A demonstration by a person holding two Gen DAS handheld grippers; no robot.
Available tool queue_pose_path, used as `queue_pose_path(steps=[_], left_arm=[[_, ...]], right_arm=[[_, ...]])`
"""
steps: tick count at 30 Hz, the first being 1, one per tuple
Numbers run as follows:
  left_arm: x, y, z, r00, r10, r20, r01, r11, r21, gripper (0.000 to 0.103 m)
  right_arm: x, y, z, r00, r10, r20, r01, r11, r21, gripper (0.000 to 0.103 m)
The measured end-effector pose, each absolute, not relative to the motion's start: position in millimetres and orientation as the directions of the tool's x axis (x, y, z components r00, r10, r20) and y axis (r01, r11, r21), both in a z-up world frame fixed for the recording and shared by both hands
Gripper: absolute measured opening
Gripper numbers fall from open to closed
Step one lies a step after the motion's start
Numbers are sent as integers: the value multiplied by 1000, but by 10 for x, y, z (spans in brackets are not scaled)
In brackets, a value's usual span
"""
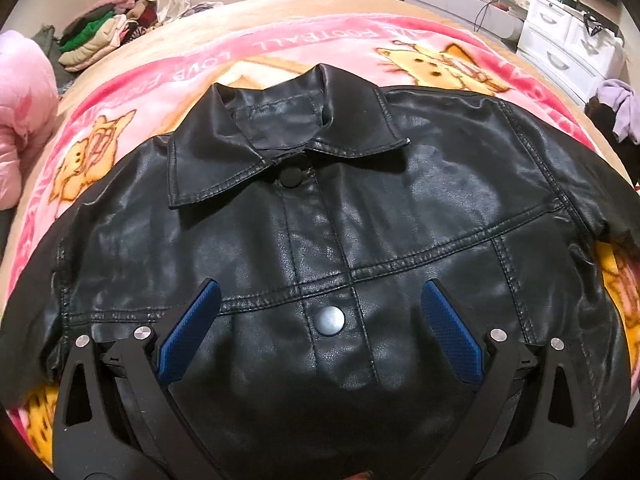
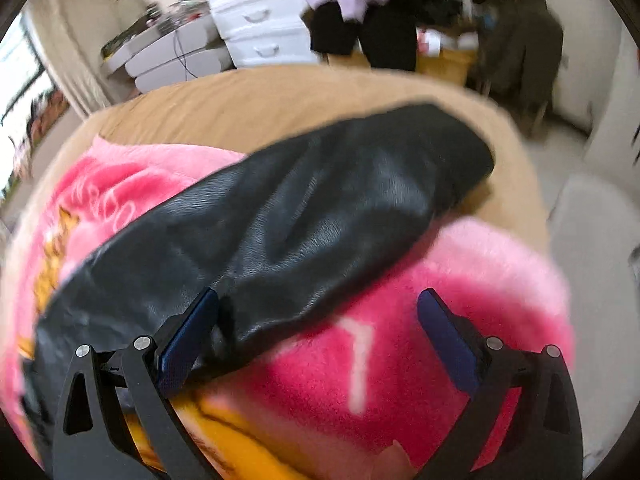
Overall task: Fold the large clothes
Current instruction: 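Lift the sleeve with the right tool and fold it across the jacket body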
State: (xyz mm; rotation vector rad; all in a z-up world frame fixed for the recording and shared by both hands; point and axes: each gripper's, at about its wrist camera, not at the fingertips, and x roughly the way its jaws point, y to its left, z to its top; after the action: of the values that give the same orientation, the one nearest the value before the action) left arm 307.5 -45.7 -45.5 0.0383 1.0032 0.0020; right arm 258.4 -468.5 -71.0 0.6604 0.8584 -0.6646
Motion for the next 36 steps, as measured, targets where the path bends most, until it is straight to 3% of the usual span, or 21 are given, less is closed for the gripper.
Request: queue_pose_path(steps=[5, 6, 7, 8, 9, 12, 22, 30, 36], left_arm=[[3068, -471, -423, 551, 8, -834, 26, 999, 27, 94], [3062, -476, -403, 558, 6, -830, 28, 999, 26, 94], [3056, -482, -382, 564, 5, -826, 29, 999, 26, 94], [3049, -487, -360, 568, 4, -823, 31, 999, 26, 94], [3045, -491, -339, 572, 2, -820, 33, 999, 25, 94], [3009, -508, -239, 592, -5, -806, 37, 999, 22, 94], [2773, -455, 250, 694, -35, -719, 46, 999, -4, 94], [2631, -344, 520, 757, 7, -653, 21, 999, 35, 94], [2612, -179, 541, 756, 19, -654, -5, 1000, 23, 94]], right_arm=[[2622, -4871, -687, 591, -187, -784, 721, 557, 411, 98], [2640, -4896, -669, 618, -177, -766, 702, 562, 437, 93], [2647, -4900, -645, 645, -174, -744, 683, 568, 460, 85], [2655, -4910, -624, 666, -173, -726, 667, 573, 476, 59], [2661, -4920, -599, 683, -167, -712, 651, 580, 489, 41], [2621, -4906, -465, 758, -129, -639, 566, 616, 548, 24], [2650, -4239, 236, 918, 82, -388, 171, 801, 574, 10], [2732, -3451, 584, 911, 248, -328, -86, 895, 439, 10], [2827, -2779, 662, 857, 377, -350, -254, 902, 349, 10]])
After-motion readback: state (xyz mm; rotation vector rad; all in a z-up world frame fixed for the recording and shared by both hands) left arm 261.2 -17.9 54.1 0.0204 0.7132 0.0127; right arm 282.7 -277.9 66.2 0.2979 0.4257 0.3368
